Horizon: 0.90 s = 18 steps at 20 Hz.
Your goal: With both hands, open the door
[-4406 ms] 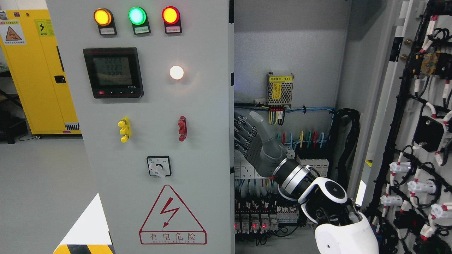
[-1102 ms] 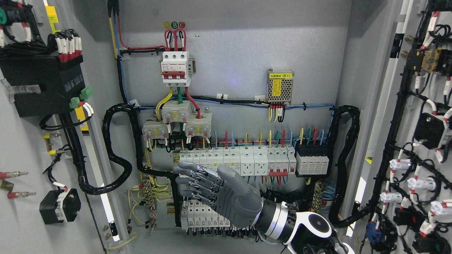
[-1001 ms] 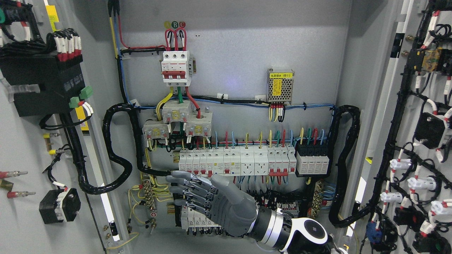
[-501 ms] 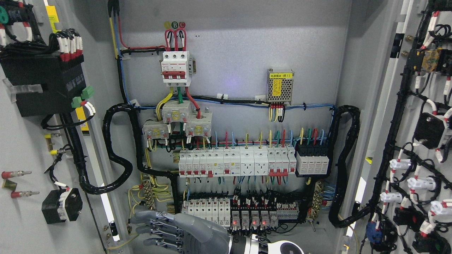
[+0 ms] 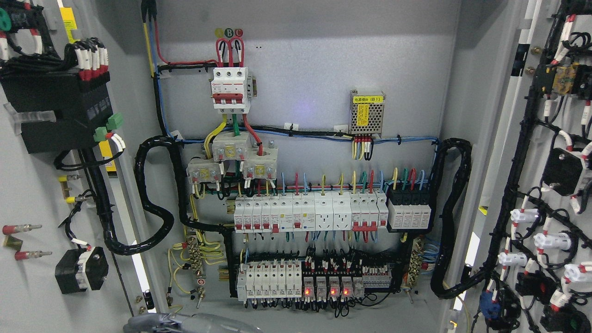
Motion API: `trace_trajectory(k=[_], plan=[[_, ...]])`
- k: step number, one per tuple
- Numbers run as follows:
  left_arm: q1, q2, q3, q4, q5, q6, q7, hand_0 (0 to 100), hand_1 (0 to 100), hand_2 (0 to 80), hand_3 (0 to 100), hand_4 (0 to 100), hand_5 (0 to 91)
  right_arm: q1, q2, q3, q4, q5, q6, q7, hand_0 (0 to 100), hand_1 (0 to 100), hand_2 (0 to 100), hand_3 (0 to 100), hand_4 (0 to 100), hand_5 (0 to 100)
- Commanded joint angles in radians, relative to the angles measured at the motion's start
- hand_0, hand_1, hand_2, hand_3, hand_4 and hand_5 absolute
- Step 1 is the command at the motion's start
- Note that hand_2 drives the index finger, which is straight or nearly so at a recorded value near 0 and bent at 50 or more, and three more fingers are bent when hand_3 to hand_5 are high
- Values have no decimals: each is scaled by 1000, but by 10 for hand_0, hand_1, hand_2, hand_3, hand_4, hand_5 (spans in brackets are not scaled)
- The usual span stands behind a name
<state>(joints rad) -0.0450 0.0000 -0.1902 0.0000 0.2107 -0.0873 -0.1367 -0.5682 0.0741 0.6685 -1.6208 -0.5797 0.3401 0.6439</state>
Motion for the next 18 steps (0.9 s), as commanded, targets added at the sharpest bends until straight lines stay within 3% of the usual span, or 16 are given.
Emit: trace_trajectory(k=[1,5,11,18], plan=[[0,3,0,26,1,0,0,0,0,0,0,0,0,-2,78,100,-4,8,0,-4,201,123,0,0,0,0],[0,3,0,26,-1,0,0,0,0,0,0,0,0,-5,78,114,5,18,-6,-10,201,123,0,0,0,0],[0,5,0,26,-1,0,0,0,0,0,0,0,0,-18,78,140,13,17,-7,-52,201,122,0,0,0,0],[0,3,0,26,-1,0,0,0,0,0,0,0,0,-65,81,169,19,14,-9,-53,201,123,0,0,0,0]])
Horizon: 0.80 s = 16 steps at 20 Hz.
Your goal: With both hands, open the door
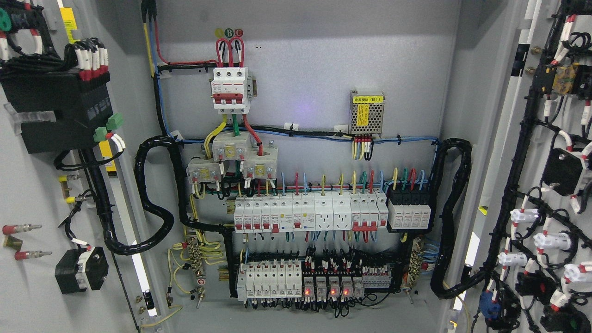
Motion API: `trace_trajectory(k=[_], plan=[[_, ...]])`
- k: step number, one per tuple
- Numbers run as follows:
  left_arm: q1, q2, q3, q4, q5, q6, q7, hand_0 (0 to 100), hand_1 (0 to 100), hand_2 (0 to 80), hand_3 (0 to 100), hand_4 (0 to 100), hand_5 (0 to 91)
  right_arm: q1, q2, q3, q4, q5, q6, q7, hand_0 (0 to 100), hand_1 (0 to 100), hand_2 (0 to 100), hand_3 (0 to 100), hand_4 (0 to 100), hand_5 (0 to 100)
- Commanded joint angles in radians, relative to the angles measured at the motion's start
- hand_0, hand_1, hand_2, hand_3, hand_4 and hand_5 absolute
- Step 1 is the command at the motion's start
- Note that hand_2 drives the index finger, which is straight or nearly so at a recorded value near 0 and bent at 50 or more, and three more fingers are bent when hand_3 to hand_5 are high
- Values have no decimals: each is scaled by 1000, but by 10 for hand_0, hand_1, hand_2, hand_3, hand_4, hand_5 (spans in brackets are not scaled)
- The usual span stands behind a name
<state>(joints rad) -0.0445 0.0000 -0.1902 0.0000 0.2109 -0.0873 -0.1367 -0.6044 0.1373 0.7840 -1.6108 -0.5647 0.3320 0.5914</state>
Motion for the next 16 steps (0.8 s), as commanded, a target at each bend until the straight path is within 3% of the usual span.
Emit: trace_trajectory(k=[1,11,14,16], plan=[[0,3,0,26,1,0,0,0,0,0,0,0,0,-34,18,55,11,-1,-1,-1,201,123,0,0,0,0],[0,3,0,26,1,0,0,0,0,0,0,0,0,-43,18,63,32,5,7,-1,201,123,0,0,0,0],[0,3,0,26,-1,0,0,0,0,0,0,0,0,-8,1,-15,32,5,10,-1,201,123,0,0,0,0],[0,3,0,26,1,0,0,0,0,0,0,0,0,34,-48,-78,29,5,10,-1,201,123,0,0,0,0]])
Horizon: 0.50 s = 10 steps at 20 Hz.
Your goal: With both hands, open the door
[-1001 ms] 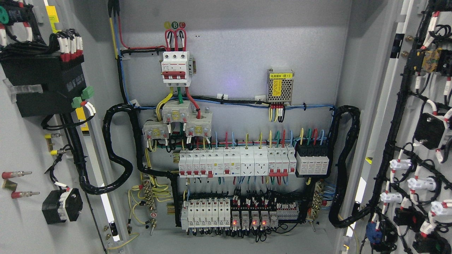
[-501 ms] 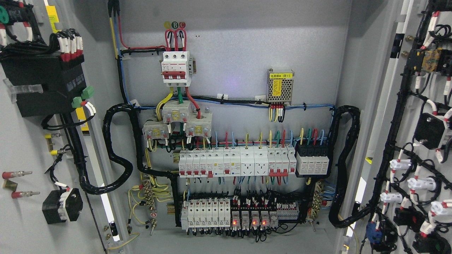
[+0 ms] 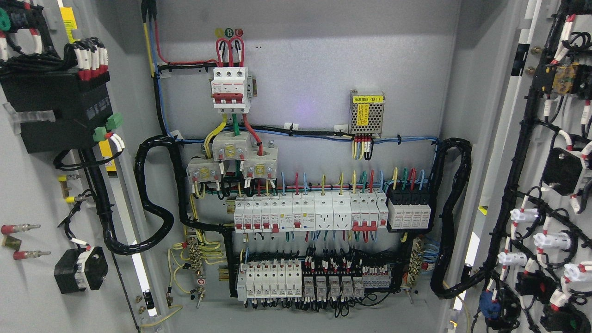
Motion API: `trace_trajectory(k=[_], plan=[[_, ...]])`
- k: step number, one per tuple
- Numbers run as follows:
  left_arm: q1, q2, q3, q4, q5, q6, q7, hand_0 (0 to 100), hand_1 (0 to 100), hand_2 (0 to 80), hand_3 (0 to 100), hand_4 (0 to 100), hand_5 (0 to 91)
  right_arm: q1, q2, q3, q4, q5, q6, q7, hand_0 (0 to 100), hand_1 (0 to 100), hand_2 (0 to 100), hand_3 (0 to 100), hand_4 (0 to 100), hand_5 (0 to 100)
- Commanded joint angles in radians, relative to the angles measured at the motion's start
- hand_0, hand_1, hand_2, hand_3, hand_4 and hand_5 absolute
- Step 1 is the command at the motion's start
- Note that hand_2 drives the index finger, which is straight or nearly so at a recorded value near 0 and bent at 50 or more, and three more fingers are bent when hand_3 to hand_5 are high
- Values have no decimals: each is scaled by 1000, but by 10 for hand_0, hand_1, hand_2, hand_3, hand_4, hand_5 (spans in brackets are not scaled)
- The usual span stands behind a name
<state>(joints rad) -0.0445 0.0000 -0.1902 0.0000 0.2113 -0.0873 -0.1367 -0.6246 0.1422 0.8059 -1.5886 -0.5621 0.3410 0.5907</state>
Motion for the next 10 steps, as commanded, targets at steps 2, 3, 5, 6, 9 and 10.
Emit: trace_trajectory(k=[2,3,5,6,9,10], plan=[[0,3,0,26,-1,0,0,0,0,0,0,0,0,98,-93,-161,2,4,0,0,201,123,0,0,0,0],[0,3,-2,26,0,0,0,0,0,0,0,0,0,129,-110,-216,2,7,0,0,201,123,0,0,0,0],[0,2,-2,23,0,0,3,0,0,0,0,0,0,192,-150,-296,-17,28,-4,-2,201,123,0,0,0,0],[-2,2,0,17,0,-2,5,0,0,0,0,0,0,225,-171,-333,-28,37,-8,-11,201,123,0,0,0,0],[43,6,5,-180,3,-17,8,0,0,0,0,0,0,330,-226,-407,-124,47,-16,-98,201,123,0,0,0,0],[90,11,17,-298,3,-20,3,0,0,0,0,0,0,377,-242,-428,-163,47,-17,-130,201,123,0,0,0,0]])
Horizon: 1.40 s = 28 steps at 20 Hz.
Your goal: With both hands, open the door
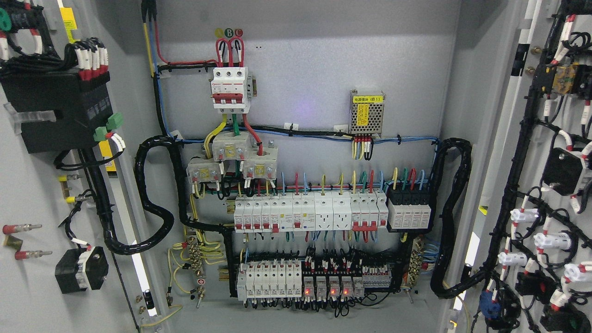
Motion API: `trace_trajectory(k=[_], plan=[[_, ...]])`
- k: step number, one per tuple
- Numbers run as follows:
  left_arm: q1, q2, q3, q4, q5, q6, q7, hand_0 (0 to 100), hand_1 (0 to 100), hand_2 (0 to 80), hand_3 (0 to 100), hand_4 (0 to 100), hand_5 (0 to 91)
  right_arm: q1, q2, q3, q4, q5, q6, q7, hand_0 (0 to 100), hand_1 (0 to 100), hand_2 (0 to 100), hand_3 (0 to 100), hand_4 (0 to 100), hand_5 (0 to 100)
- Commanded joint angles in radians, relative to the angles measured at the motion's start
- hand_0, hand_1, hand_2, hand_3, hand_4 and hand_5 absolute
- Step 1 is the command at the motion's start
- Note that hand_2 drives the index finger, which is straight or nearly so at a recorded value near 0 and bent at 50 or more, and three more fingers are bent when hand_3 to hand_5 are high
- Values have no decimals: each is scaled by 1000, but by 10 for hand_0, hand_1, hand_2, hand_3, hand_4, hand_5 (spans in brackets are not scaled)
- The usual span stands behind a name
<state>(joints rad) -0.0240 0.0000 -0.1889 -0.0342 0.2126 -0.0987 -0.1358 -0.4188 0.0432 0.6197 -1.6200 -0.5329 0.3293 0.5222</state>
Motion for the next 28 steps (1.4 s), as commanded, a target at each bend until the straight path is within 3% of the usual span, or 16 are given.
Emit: trace_trajectory(k=[1,5,7,8,13,18,21,28], plan=[[117,15,35,-408,2,-9,2,0,0,0,0,0,0,219,-152,-264,-168,17,-10,-80,201,123,0,0,0,0],[236,11,170,-894,2,-7,1,0,0,0,0,0,0,359,-189,-334,-282,39,-75,-94,202,122,0,0,0,0],[254,9,172,-1048,4,-7,-7,0,0,0,0,0,0,434,-236,-383,-322,62,-104,-105,201,122,0,0,0,0],[263,9,171,-1116,4,-9,-19,0,0,0,0,0,0,460,-244,-402,-342,63,-124,-106,202,122,0,0,0,0],[343,5,158,-1374,5,-6,-139,0,0,0,0,0,0,633,-244,-500,-454,68,-235,-105,201,121,0,0,0,0],[406,32,108,-1611,7,-6,-145,0,0,0,0,0,0,781,-243,-554,-465,65,-421,-106,201,122,0,0,0,0],[427,46,74,-1720,8,-7,-153,0,0,0,0,0,0,811,-246,-580,-466,65,-495,-106,201,122,0,0,0,0],[430,60,39,-1898,13,-7,-266,0,0,0,0,0,0,790,-258,-650,-474,60,-602,-106,202,121,0,0,0,0]])
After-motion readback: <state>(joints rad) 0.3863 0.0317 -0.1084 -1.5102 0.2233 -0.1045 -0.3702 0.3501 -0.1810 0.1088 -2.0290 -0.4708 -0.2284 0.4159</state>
